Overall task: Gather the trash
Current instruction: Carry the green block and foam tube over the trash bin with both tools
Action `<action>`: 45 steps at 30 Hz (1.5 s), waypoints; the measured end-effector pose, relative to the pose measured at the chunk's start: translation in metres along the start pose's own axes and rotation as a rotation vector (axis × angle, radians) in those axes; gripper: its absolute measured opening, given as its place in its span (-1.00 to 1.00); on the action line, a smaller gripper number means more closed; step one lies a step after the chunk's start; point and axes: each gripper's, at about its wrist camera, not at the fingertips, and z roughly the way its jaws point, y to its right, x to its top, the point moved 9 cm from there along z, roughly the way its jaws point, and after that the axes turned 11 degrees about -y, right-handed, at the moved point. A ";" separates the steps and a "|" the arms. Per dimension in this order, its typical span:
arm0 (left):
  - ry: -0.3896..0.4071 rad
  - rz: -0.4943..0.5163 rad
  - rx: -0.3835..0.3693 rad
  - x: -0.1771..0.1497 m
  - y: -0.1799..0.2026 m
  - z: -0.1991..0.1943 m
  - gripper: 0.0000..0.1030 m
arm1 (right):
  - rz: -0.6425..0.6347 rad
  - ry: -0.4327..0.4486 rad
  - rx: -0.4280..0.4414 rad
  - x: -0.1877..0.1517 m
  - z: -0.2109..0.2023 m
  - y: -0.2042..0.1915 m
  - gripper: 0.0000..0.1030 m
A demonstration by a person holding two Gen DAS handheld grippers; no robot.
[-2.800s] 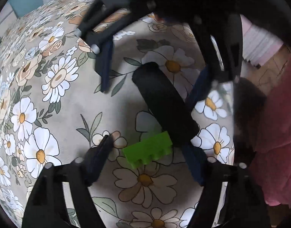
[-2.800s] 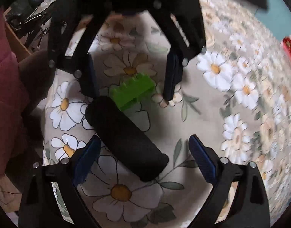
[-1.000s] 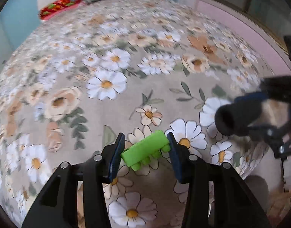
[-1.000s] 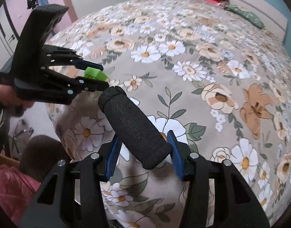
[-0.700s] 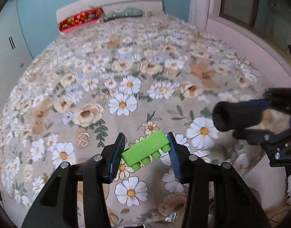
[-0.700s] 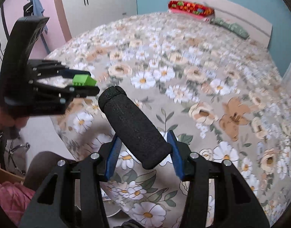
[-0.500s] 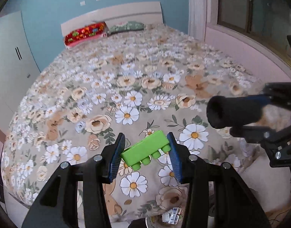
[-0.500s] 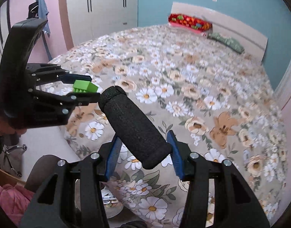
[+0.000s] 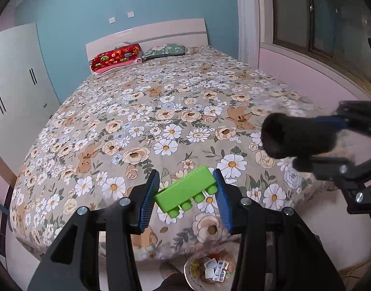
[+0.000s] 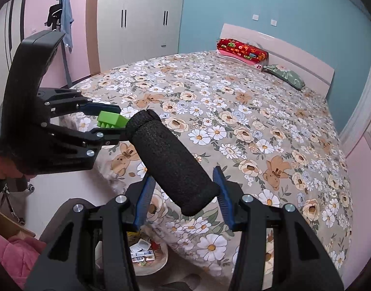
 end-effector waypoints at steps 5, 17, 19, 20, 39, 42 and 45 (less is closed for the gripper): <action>0.008 -0.010 0.000 -0.021 -0.003 -0.005 -0.08 | 0.018 0.012 -0.005 -0.011 -0.007 -0.010 -0.04; -0.070 -0.073 -0.055 -0.081 -0.008 0.022 -0.08 | 0.054 -0.042 0.056 -0.054 0.022 -0.042 -0.04; -0.091 -0.079 -0.061 -0.092 -0.007 0.030 -0.08 | 0.054 -0.060 0.069 -0.063 0.031 -0.048 -0.04; -0.103 -0.084 -0.065 -0.098 -0.007 0.034 -0.08 | 0.054 -0.067 0.073 -0.066 0.035 -0.051 -0.04; -0.354 -0.096 -0.120 -0.209 0.023 0.133 -0.08 | 0.085 -0.298 0.188 -0.163 0.139 -0.086 -0.04; -0.391 -0.103 -0.135 -0.223 0.027 0.147 -0.08 | 0.097 -0.335 0.204 -0.178 0.156 -0.088 -0.04; -0.438 -0.121 -0.147 -0.241 0.031 0.166 -0.08 | 0.119 -0.376 0.223 -0.195 0.176 -0.092 -0.04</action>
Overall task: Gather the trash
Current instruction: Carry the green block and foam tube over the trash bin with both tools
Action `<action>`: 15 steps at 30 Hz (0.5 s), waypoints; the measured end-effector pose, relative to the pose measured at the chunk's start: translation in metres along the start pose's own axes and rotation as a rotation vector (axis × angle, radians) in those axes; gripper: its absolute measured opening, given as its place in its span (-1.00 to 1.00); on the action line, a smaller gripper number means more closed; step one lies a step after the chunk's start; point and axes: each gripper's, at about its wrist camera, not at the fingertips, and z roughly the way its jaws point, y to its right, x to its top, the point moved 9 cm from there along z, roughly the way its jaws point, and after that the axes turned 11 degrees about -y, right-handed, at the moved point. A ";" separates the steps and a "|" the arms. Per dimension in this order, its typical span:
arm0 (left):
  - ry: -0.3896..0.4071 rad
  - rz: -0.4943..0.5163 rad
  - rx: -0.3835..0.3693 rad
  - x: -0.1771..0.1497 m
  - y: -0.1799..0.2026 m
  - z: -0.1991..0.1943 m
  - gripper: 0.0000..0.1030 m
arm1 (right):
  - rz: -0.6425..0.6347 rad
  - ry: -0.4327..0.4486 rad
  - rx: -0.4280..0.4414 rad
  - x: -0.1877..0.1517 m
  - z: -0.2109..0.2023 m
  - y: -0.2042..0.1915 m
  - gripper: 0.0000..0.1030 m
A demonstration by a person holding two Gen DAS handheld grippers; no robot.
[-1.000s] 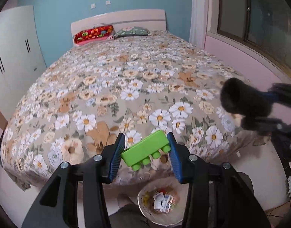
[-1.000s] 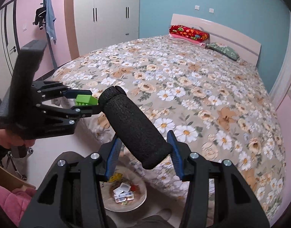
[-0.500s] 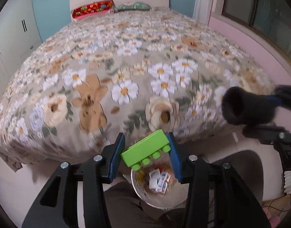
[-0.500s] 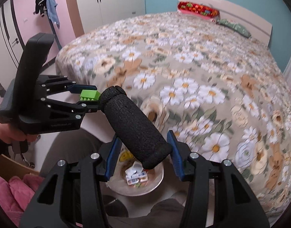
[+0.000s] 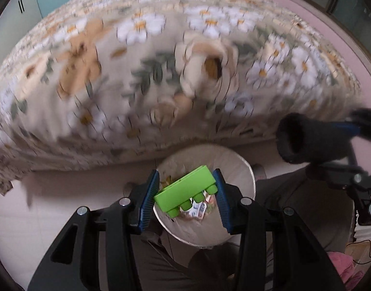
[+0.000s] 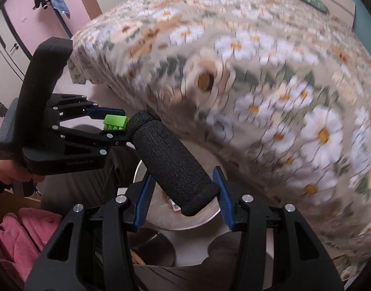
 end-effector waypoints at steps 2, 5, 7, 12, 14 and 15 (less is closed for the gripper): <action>-0.024 -0.010 -0.006 -0.005 -0.001 0.013 -0.08 | 0.016 -0.027 0.021 -0.006 0.017 0.001 -0.04; -0.066 -0.029 -0.025 -0.012 -0.002 0.035 -0.08 | 0.035 -0.064 0.046 -0.014 0.041 0.002 -0.04; -0.093 -0.041 -0.035 -0.018 -0.003 0.048 -0.08 | 0.050 -0.091 0.061 -0.019 0.059 0.002 -0.04; -0.150 -0.067 -0.048 -0.028 -0.003 0.079 -0.08 | 0.091 -0.153 0.093 -0.028 0.097 0.003 -0.04; -0.174 -0.072 -0.047 -0.030 -0.005 0.093 -0.08 | 0.113 -0.186 0.111 -0.033 0.115 0.004 -0.04; -0.189 -0.080 -0.048 -0.032 -0.005 0.101 -0.08 | 0.121 -0.198 0.113 -0.035 0.120 0.005 -0.04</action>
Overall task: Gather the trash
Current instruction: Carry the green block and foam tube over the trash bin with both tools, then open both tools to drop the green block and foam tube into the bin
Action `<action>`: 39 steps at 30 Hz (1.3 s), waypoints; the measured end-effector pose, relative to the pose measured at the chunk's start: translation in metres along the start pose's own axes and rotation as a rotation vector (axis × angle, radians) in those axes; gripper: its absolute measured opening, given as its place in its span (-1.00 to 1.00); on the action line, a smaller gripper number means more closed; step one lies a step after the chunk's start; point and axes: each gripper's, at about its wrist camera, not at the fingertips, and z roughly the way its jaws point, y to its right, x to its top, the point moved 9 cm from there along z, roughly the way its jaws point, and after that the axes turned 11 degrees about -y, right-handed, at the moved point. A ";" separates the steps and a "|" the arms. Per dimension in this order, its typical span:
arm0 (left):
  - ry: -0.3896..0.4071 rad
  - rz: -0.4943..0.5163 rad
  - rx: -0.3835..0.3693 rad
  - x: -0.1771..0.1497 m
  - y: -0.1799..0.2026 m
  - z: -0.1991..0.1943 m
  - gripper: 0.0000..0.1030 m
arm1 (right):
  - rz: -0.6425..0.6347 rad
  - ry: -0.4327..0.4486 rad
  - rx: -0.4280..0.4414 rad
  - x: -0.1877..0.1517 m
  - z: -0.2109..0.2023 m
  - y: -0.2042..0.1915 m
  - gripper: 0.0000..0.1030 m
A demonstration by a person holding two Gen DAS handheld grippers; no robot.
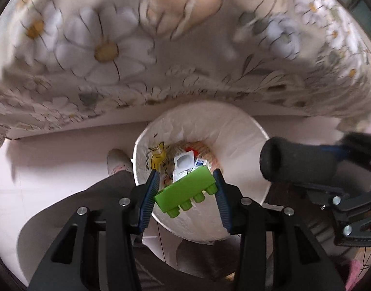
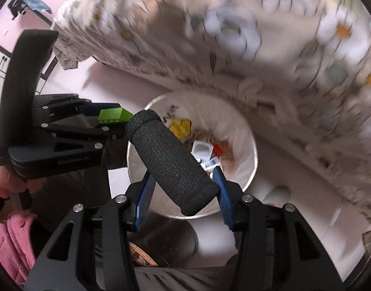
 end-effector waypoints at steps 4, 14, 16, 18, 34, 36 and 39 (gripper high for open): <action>-0.051 -0.010 -0.002 0.001 -0.002 0.026 -0.08 | 0.044 -0.053 0.005 -0.001 0.031 0.012 -0.04; -0.174 -0.045 -0.050 -0.001 0.003 0.083 -0.08 | 0.144 -0.110 0.047 0.011 0.080 0.027 -0.04; -0.189 -0.044 -0.048 0.000 0.003 0.090 -0.08 | 0.158 -0.120 0.054 0.017 0.089 0.030 -0.04; -0.201 -0.051 -0.047 0.000 0.001 0.098 -0.08 | 0.166 -0.128 0.053 0.020 0.097 0.033 -0.04; -0.303 -0.084 -0.021 0.003 -0.009 0.145 -0.07 | 0.169 -0.200 -0.023 0.021 0.142 0.050 -0.03; -0.319 -0.082 -0.010 0.001 -0.009 0.149 -0.07 | 0.160 -0.206 -0.042 0.021 0.147 0.050 -0.03; -0.339 -0.095 -0.022 0.000 -0.011 0.156 -0.07 | 0.165 -0.216 -0.046 0.022 0.152 0.053 -0.03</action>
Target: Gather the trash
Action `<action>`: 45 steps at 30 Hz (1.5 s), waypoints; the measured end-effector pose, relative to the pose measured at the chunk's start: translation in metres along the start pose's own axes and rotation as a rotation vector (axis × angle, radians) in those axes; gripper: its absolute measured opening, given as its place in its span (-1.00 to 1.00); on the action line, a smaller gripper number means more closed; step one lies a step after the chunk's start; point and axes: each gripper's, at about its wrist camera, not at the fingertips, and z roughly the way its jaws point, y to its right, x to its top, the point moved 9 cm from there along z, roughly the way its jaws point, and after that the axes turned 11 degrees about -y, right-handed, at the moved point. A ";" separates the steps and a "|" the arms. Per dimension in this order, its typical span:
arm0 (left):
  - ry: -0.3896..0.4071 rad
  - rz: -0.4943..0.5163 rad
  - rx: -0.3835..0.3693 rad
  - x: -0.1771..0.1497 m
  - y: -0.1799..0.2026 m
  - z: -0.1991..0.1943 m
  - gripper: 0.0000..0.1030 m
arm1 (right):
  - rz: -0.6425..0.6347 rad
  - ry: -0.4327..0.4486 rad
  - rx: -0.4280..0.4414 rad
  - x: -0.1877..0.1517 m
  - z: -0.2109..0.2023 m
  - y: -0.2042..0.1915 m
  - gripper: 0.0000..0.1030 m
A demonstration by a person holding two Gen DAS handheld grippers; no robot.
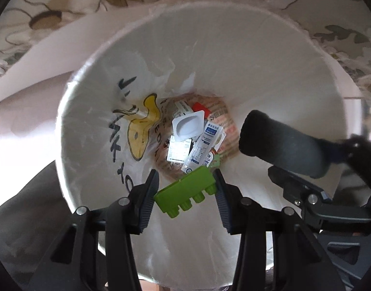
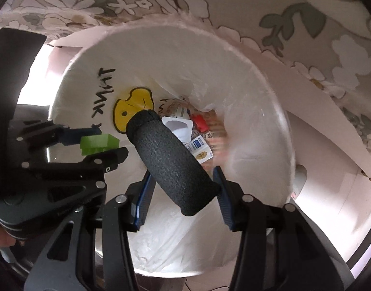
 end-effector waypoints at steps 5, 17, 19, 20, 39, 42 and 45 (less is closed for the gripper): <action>-0.030 -0.009 0.007 0.002 -0.001 0.008 -0.07 | -0.034 0.007 -0.090 0.006 0.003 0.003 -0.03; -0.086 -0.037 -0.011 0.003 -0.002 0.026 0.08 | -0.056 0.014 -0.241 0.009 -0.001 0.014 0.15; -0.082 -0.043 -0.019 0.003 -0.002 0.026 0.12 | -0.053 0.020 -0.240 0.009 -0.001 0.017 0.15; -0.081 -0.044 -0.023 0.003 -0.002 0.025 0.13 | -0.050 0.023 -0.236 0.009 -0.001 0.017 0.15; 0.200 0.038 0.068 -0.019 0.005 -0.083 0.42 | -0.037 0.162 -0.171 -0.018 -0.086 -0.002 0.42; 0.294 0.060 0.088 -0.032 0.010 -0.122 0.53 | -0.035 0.214 -0.142 -0.027 -0.117 -0.011 0.49; 0.371 0.090 0.098 -0.048 0.018 -0.159 0.63 | -0.042 0.287 -0.125 -0.041 -0.153 -0.023 0.55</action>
